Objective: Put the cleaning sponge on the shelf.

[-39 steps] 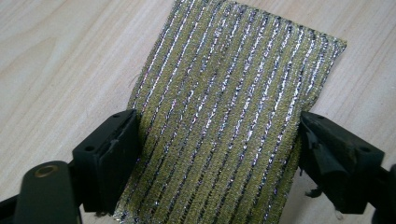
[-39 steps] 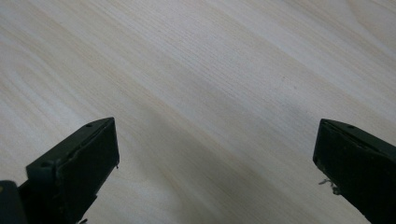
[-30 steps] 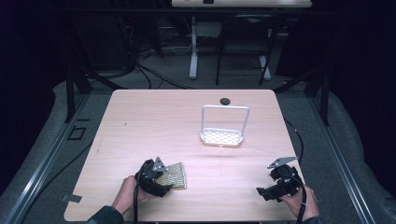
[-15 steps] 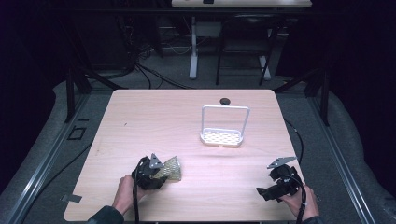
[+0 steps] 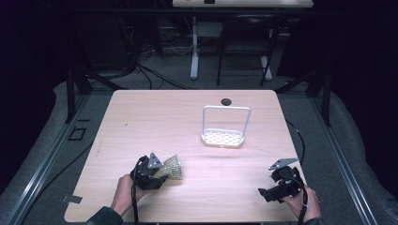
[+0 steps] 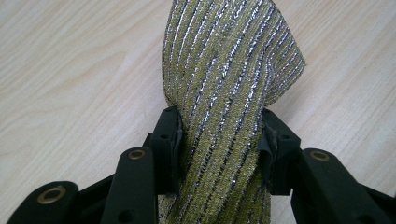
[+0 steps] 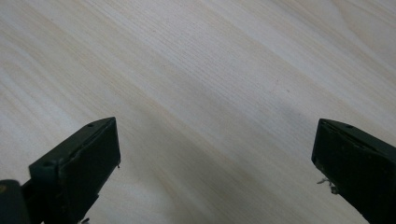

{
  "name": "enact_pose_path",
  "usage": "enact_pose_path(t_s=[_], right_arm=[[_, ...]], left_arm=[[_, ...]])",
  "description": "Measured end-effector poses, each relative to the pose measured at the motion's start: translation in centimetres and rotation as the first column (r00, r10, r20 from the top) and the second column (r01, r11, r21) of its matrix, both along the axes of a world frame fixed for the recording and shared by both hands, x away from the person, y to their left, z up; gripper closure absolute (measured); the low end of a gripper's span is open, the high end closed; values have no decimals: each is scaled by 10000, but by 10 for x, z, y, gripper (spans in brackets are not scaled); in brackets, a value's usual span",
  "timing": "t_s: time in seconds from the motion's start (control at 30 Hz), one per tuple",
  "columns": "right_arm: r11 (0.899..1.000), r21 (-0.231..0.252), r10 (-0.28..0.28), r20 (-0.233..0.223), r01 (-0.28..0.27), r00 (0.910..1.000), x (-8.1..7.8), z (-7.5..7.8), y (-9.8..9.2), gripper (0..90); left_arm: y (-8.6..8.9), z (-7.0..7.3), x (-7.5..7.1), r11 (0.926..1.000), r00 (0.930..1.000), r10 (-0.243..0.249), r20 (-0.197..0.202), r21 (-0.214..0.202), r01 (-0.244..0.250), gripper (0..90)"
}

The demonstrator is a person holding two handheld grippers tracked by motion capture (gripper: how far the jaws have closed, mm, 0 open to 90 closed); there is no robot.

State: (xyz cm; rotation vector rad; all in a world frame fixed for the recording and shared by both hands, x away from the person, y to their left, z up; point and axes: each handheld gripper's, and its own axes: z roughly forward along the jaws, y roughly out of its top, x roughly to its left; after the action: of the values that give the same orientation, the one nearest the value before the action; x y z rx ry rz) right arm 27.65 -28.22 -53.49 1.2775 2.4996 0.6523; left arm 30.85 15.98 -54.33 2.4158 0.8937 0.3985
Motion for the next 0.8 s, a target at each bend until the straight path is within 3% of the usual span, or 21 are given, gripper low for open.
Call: enact_pose_path(t_s=[0.8], right_arm=[[9997, -204, 144, -49, -145, 9999, 4, -4, 1, 13]], left_arm=[[-12, 13, -4, 9987, 9990, -412, 177, -285, 417, 563]])
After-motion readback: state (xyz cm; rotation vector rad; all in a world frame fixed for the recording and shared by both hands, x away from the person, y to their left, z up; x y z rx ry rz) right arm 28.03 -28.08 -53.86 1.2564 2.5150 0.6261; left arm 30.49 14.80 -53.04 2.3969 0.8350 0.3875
